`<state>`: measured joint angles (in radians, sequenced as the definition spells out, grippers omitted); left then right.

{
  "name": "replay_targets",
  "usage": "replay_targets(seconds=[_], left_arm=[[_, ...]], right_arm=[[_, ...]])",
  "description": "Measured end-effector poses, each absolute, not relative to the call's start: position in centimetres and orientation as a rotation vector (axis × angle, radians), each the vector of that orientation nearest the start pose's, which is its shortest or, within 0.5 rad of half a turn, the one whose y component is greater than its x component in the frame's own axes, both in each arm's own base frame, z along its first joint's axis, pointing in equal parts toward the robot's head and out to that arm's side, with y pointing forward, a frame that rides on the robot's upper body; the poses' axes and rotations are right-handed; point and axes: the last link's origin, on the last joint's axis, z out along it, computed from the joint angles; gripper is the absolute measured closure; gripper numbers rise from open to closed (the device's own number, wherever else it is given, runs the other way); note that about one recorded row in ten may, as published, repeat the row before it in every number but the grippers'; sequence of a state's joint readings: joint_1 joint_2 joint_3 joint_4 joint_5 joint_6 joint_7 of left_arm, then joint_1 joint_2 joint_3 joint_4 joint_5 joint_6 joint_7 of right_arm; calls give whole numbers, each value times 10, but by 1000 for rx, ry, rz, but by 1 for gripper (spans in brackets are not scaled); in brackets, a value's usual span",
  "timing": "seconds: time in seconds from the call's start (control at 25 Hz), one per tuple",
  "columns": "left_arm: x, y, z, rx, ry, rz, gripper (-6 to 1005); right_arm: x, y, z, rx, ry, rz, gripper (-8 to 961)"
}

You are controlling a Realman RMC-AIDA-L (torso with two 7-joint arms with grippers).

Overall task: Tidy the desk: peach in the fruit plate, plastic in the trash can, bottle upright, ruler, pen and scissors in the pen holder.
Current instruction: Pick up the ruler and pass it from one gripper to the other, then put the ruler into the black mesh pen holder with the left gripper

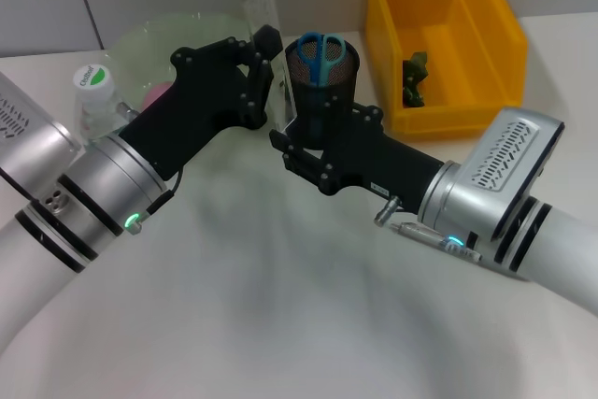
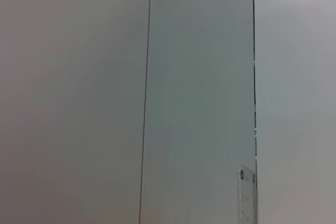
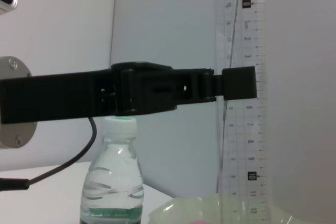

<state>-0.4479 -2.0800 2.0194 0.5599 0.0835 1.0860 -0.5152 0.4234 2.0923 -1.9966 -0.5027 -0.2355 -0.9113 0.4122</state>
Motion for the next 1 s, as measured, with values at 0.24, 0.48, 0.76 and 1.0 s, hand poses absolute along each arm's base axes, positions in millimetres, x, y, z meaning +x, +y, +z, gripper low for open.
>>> replay_targets(seconds=[0.24,0.48,0.76,1.0], left_arm=[[-184,337,-70,-2165,-311,-1149,972],[-183,337,-69,-2160,-307,-1157,974],[-182,338,-68,-2159,-302,-1160,975],[-182,338,-68,-2158,-300,-1162,975]], right_arm=[[230,330,-95,-2259,296,784,246],[230,328,-92,-2240,303,816,196],[232,326,-88,-2219,306,837,183],[235,325,-85,-2207,317,850,183]])
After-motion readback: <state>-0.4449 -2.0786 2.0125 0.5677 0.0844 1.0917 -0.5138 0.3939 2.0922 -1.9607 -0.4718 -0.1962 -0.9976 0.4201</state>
